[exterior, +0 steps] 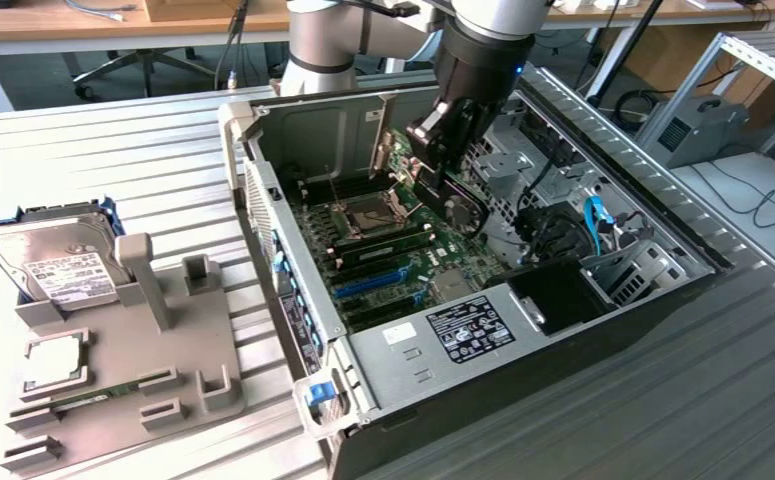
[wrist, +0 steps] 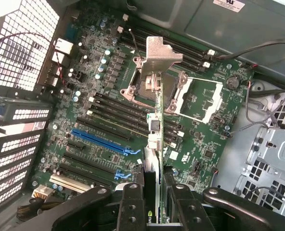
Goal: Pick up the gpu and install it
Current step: 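Insert the gpu into the slot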
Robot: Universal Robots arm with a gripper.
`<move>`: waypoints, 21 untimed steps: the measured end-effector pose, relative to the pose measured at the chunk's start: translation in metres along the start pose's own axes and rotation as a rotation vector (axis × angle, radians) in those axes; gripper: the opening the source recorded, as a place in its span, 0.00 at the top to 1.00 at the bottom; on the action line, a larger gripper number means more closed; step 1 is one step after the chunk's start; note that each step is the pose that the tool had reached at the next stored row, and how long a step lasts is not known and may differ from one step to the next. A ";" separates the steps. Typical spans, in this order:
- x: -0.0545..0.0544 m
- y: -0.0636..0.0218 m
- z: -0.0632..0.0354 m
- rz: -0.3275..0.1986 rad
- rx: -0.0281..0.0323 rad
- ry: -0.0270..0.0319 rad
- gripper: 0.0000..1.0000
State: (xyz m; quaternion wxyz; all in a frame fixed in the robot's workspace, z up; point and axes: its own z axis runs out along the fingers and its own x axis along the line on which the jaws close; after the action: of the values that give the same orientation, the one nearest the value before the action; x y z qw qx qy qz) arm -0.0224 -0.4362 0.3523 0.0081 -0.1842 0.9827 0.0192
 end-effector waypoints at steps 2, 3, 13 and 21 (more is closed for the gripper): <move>0.000 0.0000 0.0000 -0.002 -0.0001 0.0001 0.74; 0.000 0.0000 0.0000 -0.003 -0.0001 0.0001 0.74; 0.000 0.0000 0.0000 -0.022 -0.0005 0.0008 0.74; 0.000 0.0000 0.0000 -0.045 -0.0010 0.0015 0.74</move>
State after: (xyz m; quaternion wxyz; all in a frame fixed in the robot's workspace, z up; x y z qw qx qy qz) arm -0.0224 -0.4362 0.3523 0.0077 -0.2063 0.9783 0.0193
